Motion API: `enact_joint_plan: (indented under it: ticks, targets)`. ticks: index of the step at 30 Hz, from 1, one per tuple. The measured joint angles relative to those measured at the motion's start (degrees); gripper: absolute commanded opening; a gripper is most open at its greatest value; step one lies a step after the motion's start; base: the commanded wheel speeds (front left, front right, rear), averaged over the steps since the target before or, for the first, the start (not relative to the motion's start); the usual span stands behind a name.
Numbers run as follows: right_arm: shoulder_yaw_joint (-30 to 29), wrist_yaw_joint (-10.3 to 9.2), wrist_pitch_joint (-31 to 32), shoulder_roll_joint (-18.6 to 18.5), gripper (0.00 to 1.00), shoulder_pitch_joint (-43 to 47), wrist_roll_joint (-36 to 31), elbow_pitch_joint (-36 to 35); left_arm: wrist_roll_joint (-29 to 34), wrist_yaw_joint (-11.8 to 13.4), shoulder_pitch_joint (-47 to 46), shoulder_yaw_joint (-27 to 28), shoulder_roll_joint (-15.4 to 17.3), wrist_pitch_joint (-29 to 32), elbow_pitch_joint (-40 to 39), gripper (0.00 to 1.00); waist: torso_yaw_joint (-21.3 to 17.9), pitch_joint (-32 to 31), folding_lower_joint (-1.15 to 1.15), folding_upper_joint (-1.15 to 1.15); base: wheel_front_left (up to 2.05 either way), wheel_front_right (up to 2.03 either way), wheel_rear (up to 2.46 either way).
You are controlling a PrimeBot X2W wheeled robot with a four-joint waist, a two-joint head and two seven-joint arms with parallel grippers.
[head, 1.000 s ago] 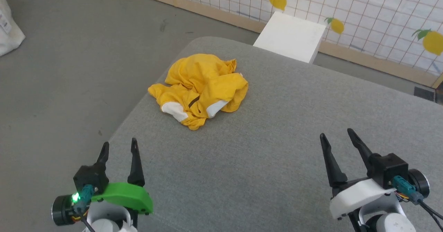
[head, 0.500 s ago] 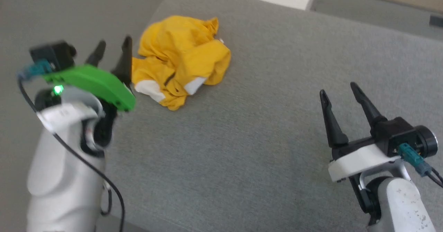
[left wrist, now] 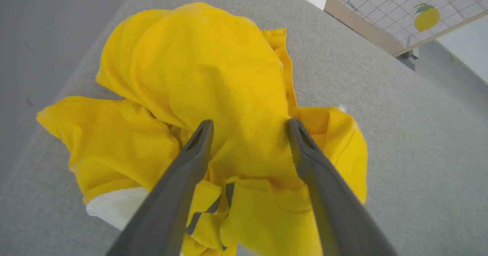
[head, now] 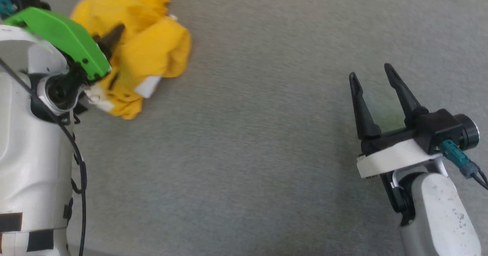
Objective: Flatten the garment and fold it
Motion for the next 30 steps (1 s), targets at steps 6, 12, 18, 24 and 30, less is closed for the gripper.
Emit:
enact_joint_plan:
  ticks: [6, 12, 18, 24, 30]
  targets:
    - [-0.3, 0.00, -1.1, 0.0, 1.00, -0.6, 0.3, 1.4, -1.1, 1.2, 4.1, -2.1, 0.0, 5.2, 2.3, 1.00, -3.5, 2.4, -0.01, 0.00, 0.00, 0.00, 0.00]
    - [-0.9, 0.00, -1.7, 0.0, 1.00, -0.6, 1.1, 2.7, -0.8, 1.3, 6.7, -3.1, 1.2, 5.7, 2.6, 0.44, -5.0, 2.2, -0.01, 0.00, 0.00, 0.00, 0.00]
    - [-1.5, 0.00, -2.2, 0.0, 1.00, -0.1, 1.9, 3.7, 6.5, 0.6, 10.9, -2.8, 2.2, -12.2, 2.5, 0.00, -4.9, -1.0, -0.01, 0.00, 0.00, 0.00, 0.00]
    - [-3.1, 0.00, -2.6, 0.0, 1.00, 3.4, 2.7, 4.7, 16.3, 2.1, 10.7, -1.4, 4.7, -36.1, -0.2, 0.00, -4.5, -6.5, -0.02, 0.00, 0.00, 0.00, 0.00]
    - [-4.2, 0.00, -2.3, 0.0, 1.00, 7.0, 3.4, 4.8, 21.0, 2.2, 9.4, -3.8, 4.8, -44.8, -4.6, 0.00, -4.8, -12.6, -0.02, 0.00, 0.00, 0.00, 0.00]
